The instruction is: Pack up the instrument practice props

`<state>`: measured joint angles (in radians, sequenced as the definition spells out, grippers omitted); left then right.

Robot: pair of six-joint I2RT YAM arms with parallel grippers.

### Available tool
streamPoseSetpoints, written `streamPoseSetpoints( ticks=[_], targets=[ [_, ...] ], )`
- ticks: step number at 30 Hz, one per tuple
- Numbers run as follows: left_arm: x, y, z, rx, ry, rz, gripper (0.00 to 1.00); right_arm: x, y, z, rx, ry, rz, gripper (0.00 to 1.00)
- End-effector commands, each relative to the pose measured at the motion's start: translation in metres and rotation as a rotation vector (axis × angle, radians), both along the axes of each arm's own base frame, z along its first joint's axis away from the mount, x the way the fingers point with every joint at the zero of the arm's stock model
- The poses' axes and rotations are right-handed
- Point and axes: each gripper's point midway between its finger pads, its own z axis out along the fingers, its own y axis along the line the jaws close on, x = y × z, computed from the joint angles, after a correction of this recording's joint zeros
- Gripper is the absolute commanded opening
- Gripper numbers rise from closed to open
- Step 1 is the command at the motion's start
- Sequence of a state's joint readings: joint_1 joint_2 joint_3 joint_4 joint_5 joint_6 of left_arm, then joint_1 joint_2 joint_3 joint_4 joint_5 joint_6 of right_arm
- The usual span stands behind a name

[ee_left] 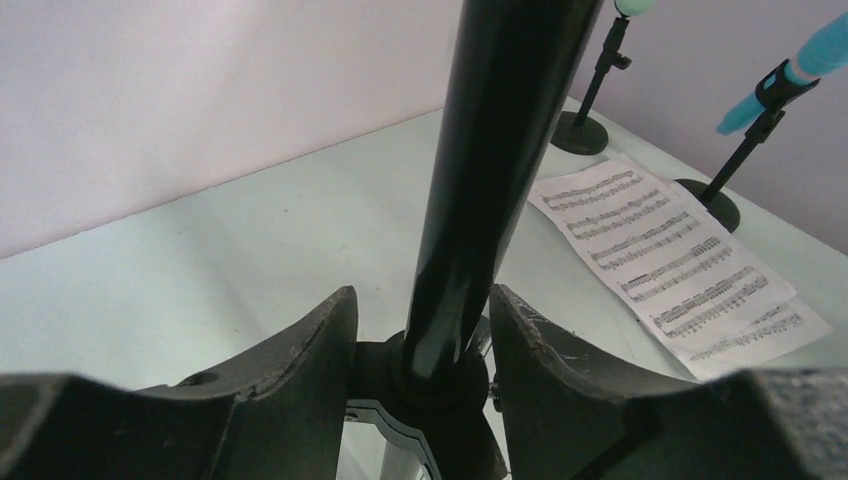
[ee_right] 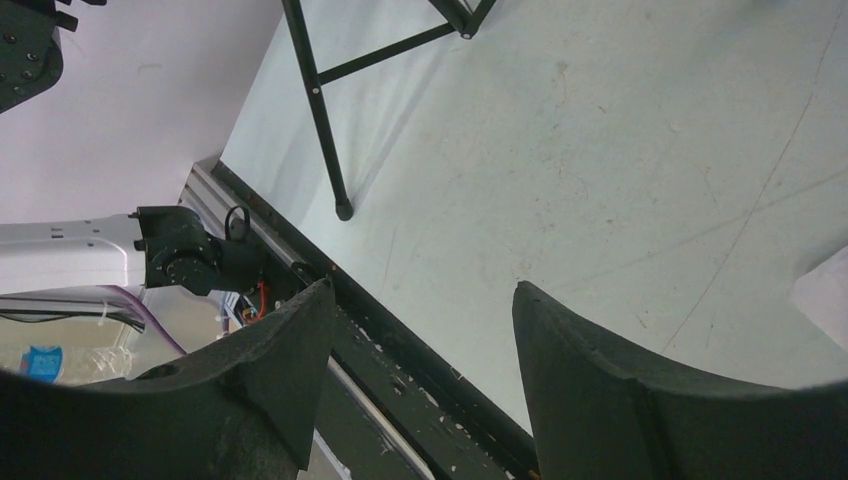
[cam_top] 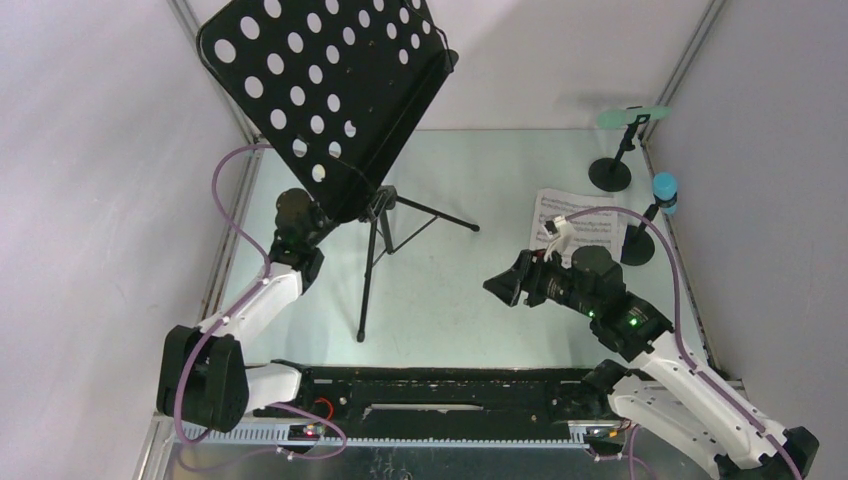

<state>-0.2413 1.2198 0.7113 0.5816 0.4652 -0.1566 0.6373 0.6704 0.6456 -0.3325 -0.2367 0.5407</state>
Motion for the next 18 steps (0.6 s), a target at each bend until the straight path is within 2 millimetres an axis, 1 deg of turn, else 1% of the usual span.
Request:
streamPoseSetpoints(
  ticks=[1, 3, 6, 9, 10, 12, 15, 18],
  targets=[
    [0.004, 0.001, 0.041, -0.013, -0.105, -0.007, 0.53, 0.004, 0.009, 0.019, 0.049, -0.044, -0.002, 0.73],
    [0.007, 0.0, 0.041, -0.015, -0.102, -0.009, 0.44, 0.003, 0.01, 0.018, 0.045, -0.043, 0.0, 0.73],
    [0.006, -0.003, 0.044, -0.02, -0.097, -0.032, 0.29, 0.002, 0.009, 0.017, 0.036, -0.044, -0.003, 0.73],
    [0.005, -0.008, 0.047, -0.046, -0.074, -0.054, 0.05, 0.001, 0.008, 0.015, 0.028, -0.043, -0.009, 0.73],
    [0.004, -0.011, 0.047, -0.053, -0.066, -0.062, 0.01, 0.001, 0.008, 0.015, 0.027, -0.044, -0.011, 0.73],
    [0.001, -0.015, 0.045, -0.063, -0.05, -0.045, 0.0, 0.0, 0.007, 0.015, 0.023, -0.043, -0.014, 0.73],
    [-0.007, -0.024, 0.039, -0.091, -0.022, -0.021, 0.0, 0.001, 0.006, 0.013, 0.017, -0.04, -0.026, 0.73],
    [-0.008, -0.022, 0.036, -0.175, 0.043, 0.059, 0.0, 0.002, 0.005, 0.012, 0.015, -0.039, -0.034, 0.73]
  ],
)
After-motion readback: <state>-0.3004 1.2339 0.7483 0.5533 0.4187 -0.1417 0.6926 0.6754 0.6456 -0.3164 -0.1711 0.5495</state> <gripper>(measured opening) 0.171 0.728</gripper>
